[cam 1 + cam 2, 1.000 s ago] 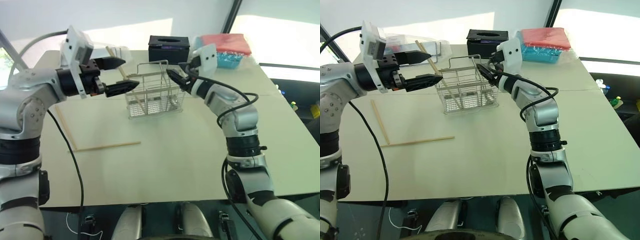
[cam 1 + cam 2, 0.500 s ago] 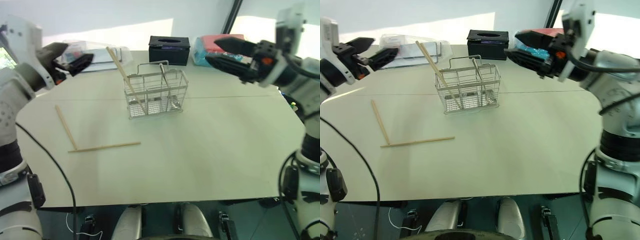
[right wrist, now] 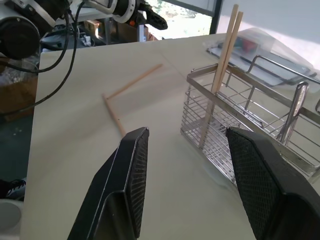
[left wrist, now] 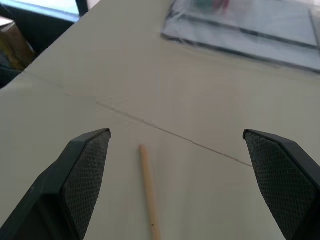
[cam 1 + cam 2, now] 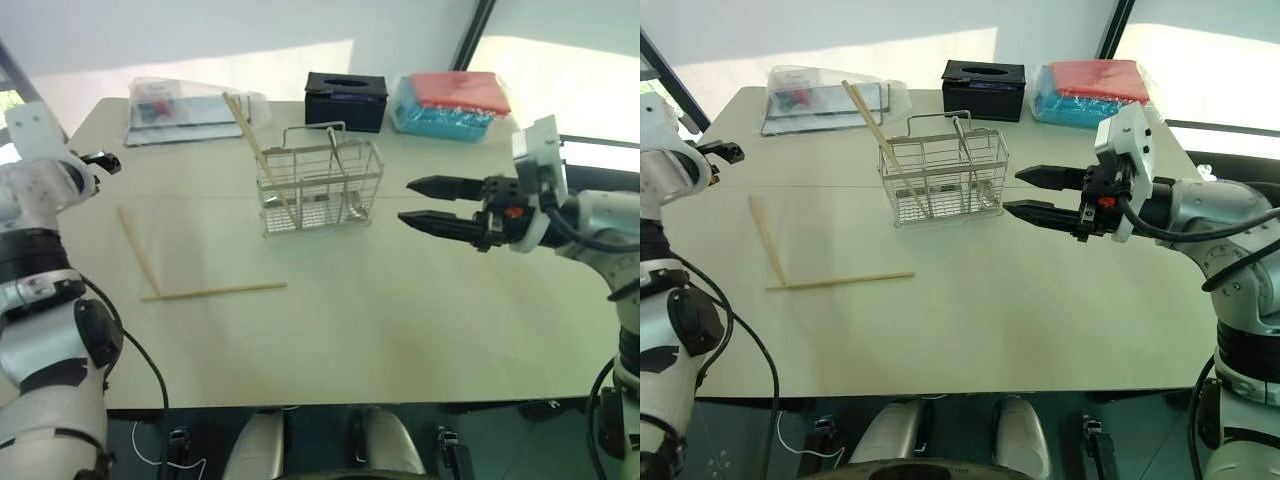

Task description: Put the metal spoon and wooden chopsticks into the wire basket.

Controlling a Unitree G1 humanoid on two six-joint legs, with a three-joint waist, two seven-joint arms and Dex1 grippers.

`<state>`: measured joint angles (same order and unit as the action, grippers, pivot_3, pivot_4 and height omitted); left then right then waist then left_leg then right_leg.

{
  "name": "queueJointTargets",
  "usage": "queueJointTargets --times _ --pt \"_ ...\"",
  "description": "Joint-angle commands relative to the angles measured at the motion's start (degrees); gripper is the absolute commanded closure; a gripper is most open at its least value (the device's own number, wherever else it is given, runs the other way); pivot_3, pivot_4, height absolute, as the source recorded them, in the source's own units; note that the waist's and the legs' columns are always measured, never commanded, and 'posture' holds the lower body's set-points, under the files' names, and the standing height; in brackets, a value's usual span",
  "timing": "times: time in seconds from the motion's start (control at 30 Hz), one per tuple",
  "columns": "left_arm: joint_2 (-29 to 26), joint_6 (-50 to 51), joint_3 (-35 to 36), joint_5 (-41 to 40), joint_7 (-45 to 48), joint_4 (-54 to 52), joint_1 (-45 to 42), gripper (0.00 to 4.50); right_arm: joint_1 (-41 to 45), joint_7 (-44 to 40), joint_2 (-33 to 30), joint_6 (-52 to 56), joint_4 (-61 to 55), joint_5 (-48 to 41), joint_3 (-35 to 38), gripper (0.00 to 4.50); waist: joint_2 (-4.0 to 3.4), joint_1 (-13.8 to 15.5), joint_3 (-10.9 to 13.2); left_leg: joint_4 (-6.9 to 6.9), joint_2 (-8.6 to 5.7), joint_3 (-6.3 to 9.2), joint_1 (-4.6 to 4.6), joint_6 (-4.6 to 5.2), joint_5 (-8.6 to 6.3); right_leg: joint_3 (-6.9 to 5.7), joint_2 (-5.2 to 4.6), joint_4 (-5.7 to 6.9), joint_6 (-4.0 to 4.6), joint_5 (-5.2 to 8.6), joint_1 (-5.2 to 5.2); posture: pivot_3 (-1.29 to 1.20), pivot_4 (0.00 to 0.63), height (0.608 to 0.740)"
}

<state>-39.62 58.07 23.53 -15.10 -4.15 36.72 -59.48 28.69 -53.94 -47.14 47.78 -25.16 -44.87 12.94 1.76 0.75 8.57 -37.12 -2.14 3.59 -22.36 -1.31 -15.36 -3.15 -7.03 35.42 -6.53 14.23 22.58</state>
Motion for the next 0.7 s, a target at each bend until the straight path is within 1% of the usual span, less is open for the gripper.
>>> queueJointTargets --times 0.03,0.2,0.3,0.4,0.53,0.7 --pt "-0.14 -6.7 -1.58 3.13 -0.94 11.04 -4.39 0.0 -1.13 2.88 0.46 0.63 -4.2 -3.09 1.89 2.0 0.02 0.12 -0.01 0.0 -0.01 0.0 -0.01 0.0 0.0 -0.01 -0.01 -0.01 -0.01 -0.01 0.0 0.0 0.15 0.667" --pt "0.22 -9.91 -0.77 3.63 -3.2 22.27 -7.69 0.0 -4.22 5.85 0.27 2.13 -7.5 -6.24 3.04 2.0 0.16 0.07 -0.03 0.0 -0.04 -0.03 -0.07 -0.01 0.0 -0.06 -0.12 -0.05 -0.07 -0.04 0.04 0.0 0.15 0.667" --pt "1.19 -11.71 -0.99 3.48 -2.33 26.91 -8.51 0.0 -6.82 6.25 -0.63 2.22 -9.54 -7.45 3.57 2.0 0.19 0.14 -0.05 0.01 -0.04 -0.04 -0.08 -0.01 -0.01 -0.09 -0.15 -0.06 -0.08 -0.05 0.04 0.0 0.15 0.667" --pt "1.63 -13.01 -0.24 3.02 -3.65 30.15 -9.03 0.0 -8.15 6.31 -1.46 1.72 -10.4 -7.95 3.75 2.0 0.19 0.07 -0.05 0.0 -0.05 -0.08 -0.08 -0.01 -0.01 -0.09 -0.19 -0.06 -0.11 -0.06 0.04 0.0 0.15 0.667" --pt "1.79 -13.4 1.26 2.31 -5.82 33.44 -8.79 0.0 -7.67 7.51 -1.76 1.12 -9.55 -8.27 4.0 2.0 0.22 -0.06 -0.06 0.01 -0.04 -0.08 -0.07 -0.01 -0.01 -0.09 -0.19 -0.06 -0.13 -0.07 0.06 0.0 0.15 0.667" --pt "1.96 -13.54 1.78 2.18 -7.96 35.26 -7.91 0.0 -7.76 8.13 -1.87 0.36 -9.14 -8.3 3.78 2.0 0.22 0.01 -0.07 0.01 -0.05 -0.12 -0.06 -0.01 -0.01 -0.09 -0.22 -0.04 -0.13 -0.07 0.06 0.0 0.15 0.667"
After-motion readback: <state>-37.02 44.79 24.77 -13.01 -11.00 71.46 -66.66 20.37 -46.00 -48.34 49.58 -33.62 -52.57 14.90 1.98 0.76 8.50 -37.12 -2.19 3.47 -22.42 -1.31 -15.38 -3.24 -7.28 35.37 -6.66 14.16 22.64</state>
